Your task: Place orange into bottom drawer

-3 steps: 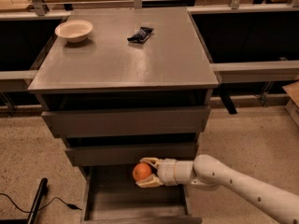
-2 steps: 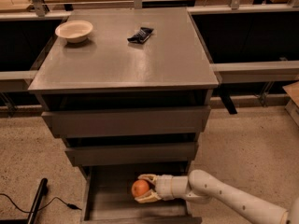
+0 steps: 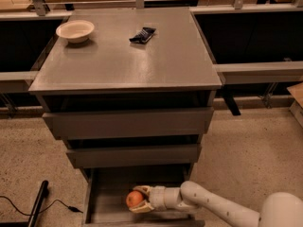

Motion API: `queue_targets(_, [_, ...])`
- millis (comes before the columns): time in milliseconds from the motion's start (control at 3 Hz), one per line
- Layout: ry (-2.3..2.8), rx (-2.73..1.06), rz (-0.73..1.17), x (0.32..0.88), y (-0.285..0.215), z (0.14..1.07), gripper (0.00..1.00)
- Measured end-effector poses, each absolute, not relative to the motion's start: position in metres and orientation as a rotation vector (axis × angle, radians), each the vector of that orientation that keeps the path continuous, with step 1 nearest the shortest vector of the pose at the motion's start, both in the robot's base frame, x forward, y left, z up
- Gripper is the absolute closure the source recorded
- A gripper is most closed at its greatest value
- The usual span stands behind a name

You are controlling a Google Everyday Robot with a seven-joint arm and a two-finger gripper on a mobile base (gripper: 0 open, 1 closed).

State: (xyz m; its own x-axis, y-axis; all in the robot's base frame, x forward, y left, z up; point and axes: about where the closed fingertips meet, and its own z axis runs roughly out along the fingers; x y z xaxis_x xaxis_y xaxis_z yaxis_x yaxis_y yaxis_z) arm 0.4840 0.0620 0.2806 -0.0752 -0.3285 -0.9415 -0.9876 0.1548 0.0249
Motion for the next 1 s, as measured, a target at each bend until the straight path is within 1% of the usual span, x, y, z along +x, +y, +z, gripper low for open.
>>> queue_targets(333, [1.596,-1.293,0.930,0.501,0.075,0.255,1.00])
queue_targets(667, [1.654,-1.300,0.909,0.515,0.084,0.227,0.83])
queue_targets(1000, [1.694,-1.337,0.918,0.523,0.093,0.207,0.59])
